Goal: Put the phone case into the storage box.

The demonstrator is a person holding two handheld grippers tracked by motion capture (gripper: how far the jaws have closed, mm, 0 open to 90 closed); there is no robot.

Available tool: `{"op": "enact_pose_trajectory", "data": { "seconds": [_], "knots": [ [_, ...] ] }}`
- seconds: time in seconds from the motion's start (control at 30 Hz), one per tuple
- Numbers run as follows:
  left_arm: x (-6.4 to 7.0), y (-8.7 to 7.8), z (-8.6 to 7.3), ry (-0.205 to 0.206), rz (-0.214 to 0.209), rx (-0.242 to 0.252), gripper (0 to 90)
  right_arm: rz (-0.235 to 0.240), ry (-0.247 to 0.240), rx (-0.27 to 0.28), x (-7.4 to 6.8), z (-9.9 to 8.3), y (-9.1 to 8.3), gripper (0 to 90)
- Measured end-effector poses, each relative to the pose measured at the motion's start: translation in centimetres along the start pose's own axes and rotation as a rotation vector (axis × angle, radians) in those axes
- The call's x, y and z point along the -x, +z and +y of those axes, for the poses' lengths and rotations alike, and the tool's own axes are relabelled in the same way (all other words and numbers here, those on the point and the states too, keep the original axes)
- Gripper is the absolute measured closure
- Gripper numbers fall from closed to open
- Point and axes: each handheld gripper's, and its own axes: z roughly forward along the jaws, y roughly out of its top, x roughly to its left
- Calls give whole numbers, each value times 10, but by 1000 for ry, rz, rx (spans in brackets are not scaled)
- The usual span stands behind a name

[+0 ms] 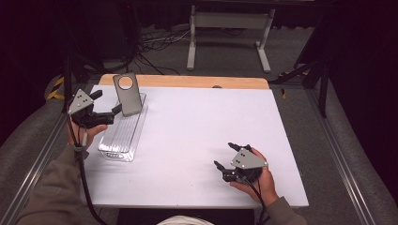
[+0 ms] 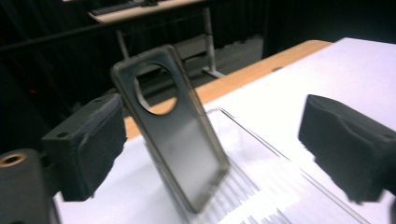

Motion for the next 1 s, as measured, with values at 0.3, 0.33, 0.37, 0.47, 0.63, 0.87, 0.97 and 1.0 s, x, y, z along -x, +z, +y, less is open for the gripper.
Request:
{"op": "enact_pose_trajectory", "data": {
  "seconds": [0.3,0.33,0.37,0.47,0.63,0.87,0.97,1.0],
  "knots": [
    [21,-13,-1,29,-53,18,47,-15,-10,6,-2,2,-2,247],
    [24,-14,-1,34,-57,21,46,-15,-15,6,-2,2,-3,247],
    [26,-15,-1,40,-62,19,42,-18,-18,5,-2,2,-3,246],
    [32,-18,0,47,-74,31,42,-21,-14,10,-1,3,-3,244],
    [37,-20,1,50,-94,46,42,-22,-9,14,-1,3,-5,242],
    [44,-25,3,57,-109,64,42,-28,-5,26,0,4,-7,239],
    [45,-27,3,56,-108,62,43,-31,-5,27,1,4,-8,237],
    [45,-28,3,59,-108,68,42,-31,-3,28,1,4,-8,237]
  ]
}}
